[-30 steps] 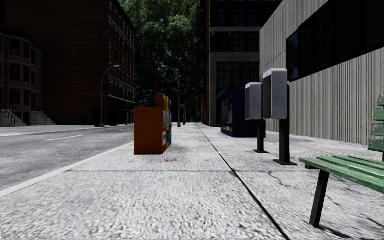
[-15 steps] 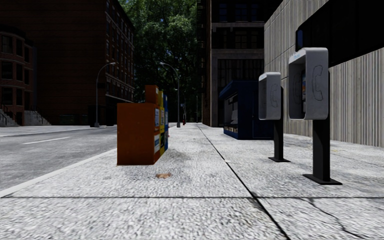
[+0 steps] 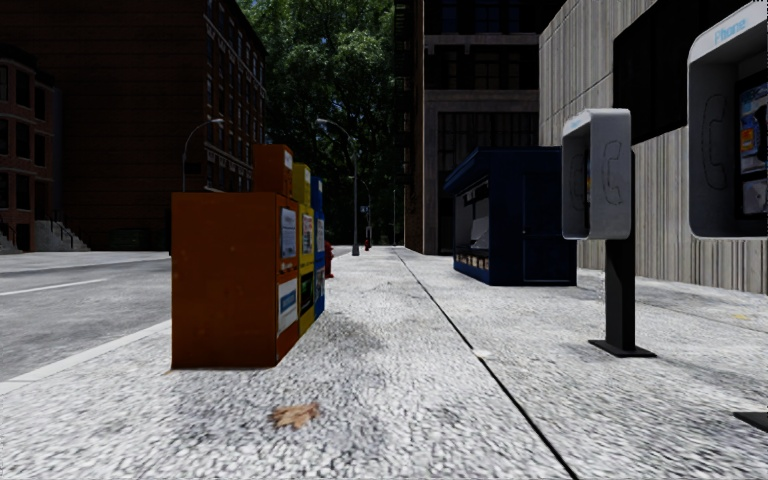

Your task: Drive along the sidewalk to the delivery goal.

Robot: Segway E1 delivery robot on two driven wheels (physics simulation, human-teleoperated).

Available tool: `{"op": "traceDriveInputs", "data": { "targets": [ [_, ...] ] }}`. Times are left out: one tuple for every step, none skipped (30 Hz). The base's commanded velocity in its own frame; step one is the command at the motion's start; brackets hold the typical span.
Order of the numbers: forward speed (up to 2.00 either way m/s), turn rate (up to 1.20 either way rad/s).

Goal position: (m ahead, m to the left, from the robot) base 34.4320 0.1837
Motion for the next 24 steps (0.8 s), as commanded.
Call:
{"op": "traceDriveInputs", "data": {
  "targets": [
    [2.0, 0.0],
    [2.0, 0.0],
    [2.0, 0.0],
    [2.0, 0.0],
    [2.0, 0.0],
    [2.0, 0.0],
    [2.0, 0.0],
    [2.0, 0.0],
    [2.0, 0.0],
    [2.0, 0.0],
    [2.0, 0.0],
    [2.0, 0.0],
    [2.0, 0.0],
    [2.0, 0.0],
    [2.0, 0.0],
    [2.0, 0.0],
    [2.0, 0.0],
    [2.0, 0.0],
    [2.0, 0.0],
    [2.0, 0.0],
    [2.0, 0.0],
    [2.0, 0.0],
    [2.0, 0.0],
    [2.0, 0.0]
  ]
}}
